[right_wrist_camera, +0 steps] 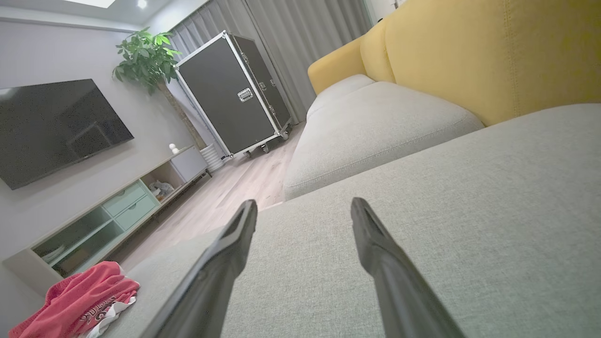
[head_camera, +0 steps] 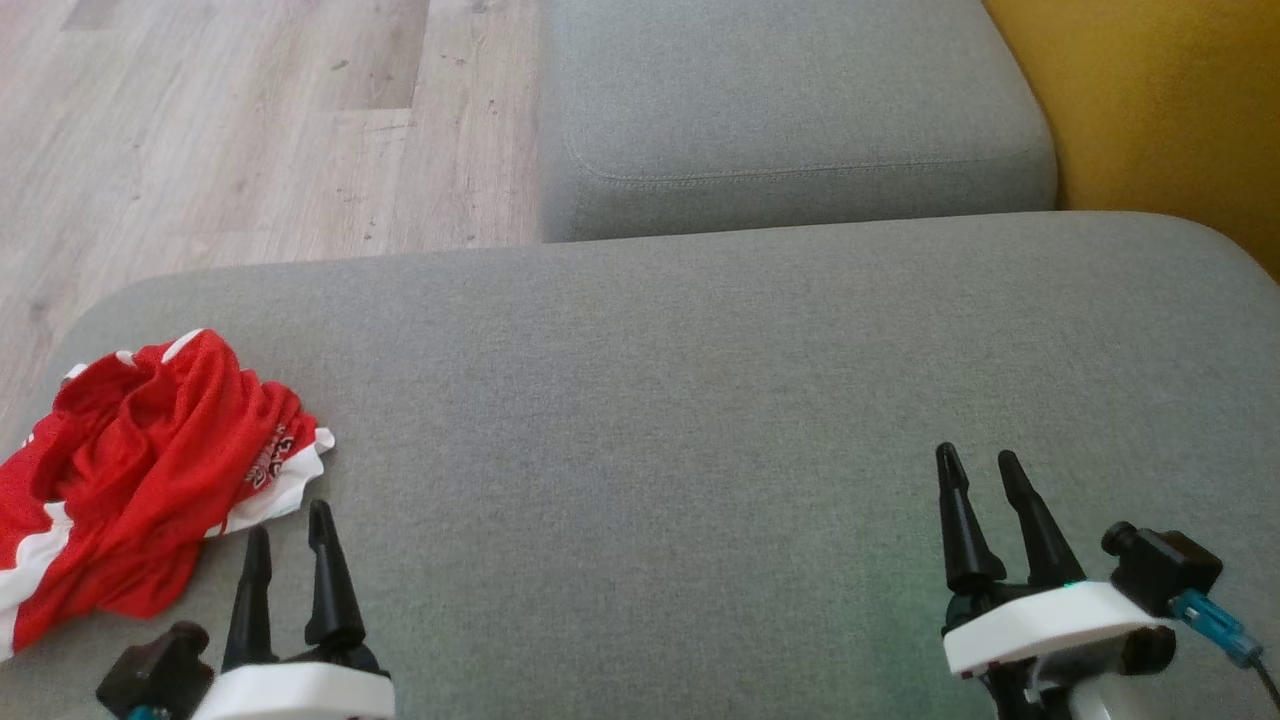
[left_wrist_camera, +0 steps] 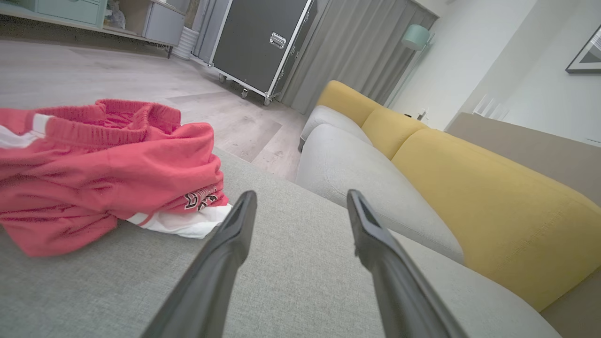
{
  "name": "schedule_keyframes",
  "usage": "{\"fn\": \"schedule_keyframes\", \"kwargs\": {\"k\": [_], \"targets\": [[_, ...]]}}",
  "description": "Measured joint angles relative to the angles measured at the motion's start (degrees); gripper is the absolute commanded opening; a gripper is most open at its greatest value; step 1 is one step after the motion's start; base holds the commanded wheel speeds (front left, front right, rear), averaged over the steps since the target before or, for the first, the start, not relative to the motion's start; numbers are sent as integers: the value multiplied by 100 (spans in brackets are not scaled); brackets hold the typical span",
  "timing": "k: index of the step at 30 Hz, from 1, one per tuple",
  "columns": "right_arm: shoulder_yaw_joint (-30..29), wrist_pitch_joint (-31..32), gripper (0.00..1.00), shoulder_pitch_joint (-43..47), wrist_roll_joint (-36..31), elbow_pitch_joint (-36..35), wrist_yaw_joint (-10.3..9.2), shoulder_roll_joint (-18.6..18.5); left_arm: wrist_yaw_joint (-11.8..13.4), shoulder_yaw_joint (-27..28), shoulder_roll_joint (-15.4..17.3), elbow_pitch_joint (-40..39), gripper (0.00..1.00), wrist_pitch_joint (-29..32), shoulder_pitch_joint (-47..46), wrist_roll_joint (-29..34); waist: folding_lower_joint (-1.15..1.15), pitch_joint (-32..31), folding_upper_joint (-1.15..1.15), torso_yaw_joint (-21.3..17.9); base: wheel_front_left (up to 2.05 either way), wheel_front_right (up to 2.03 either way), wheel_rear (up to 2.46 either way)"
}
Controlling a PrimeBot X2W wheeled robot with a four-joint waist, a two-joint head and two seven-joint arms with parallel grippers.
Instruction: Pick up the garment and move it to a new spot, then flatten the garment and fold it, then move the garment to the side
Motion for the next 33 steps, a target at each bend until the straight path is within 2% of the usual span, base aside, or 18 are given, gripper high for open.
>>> {"fn": "schedule_keyframes", "kwargs": {"k": [33], "targets": [[214,-533,100,114,-2250,-230,0,-5,192,-299,11,-364,100,-523,133,2263,0,-67,0,47,0,0,0]]}}
